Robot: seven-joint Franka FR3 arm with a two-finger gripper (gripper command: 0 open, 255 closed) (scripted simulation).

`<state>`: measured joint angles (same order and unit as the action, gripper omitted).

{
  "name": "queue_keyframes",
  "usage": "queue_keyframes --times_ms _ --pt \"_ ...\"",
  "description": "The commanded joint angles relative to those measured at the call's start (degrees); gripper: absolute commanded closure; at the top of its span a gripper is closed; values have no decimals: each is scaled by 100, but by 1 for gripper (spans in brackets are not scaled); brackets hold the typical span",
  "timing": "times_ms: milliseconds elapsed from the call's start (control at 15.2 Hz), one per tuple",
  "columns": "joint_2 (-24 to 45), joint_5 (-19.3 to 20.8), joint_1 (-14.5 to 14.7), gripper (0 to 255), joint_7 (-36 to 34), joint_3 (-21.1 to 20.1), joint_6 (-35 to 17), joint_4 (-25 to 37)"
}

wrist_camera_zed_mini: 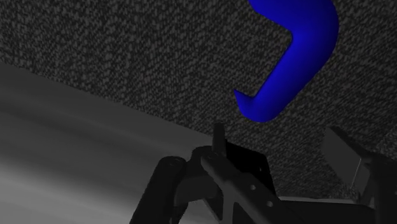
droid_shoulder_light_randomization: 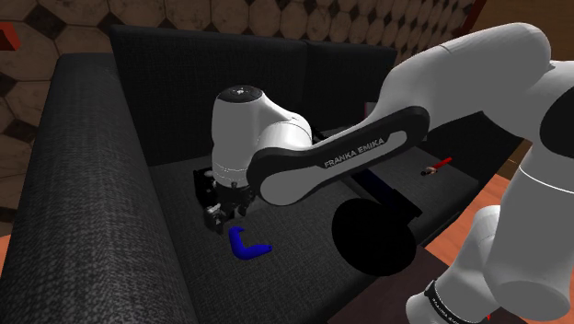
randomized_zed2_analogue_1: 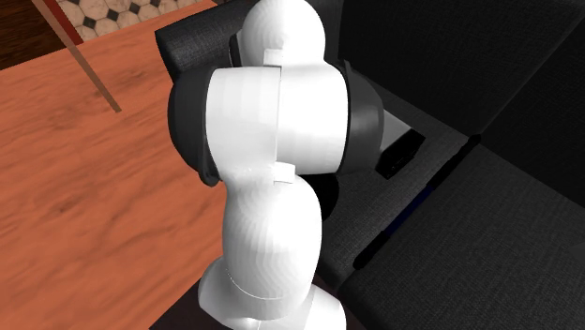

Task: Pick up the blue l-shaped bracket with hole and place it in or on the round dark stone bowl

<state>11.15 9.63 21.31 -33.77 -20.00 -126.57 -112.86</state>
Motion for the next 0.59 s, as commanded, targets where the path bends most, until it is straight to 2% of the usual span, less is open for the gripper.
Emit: queue_keyframes --times_ms 0,330,396,462,528 --pt "-4 -61 -13 255 43 -7 146 6" --pt "-167 -157 -28 255 122 -28 489 200" --pt "-140 -139 -23 255 104 -25 420 160" --pt "-140 -139 -23 0 104 -25 420 160" --pt "-235 -233 -4 0 100 -71 347 -18"
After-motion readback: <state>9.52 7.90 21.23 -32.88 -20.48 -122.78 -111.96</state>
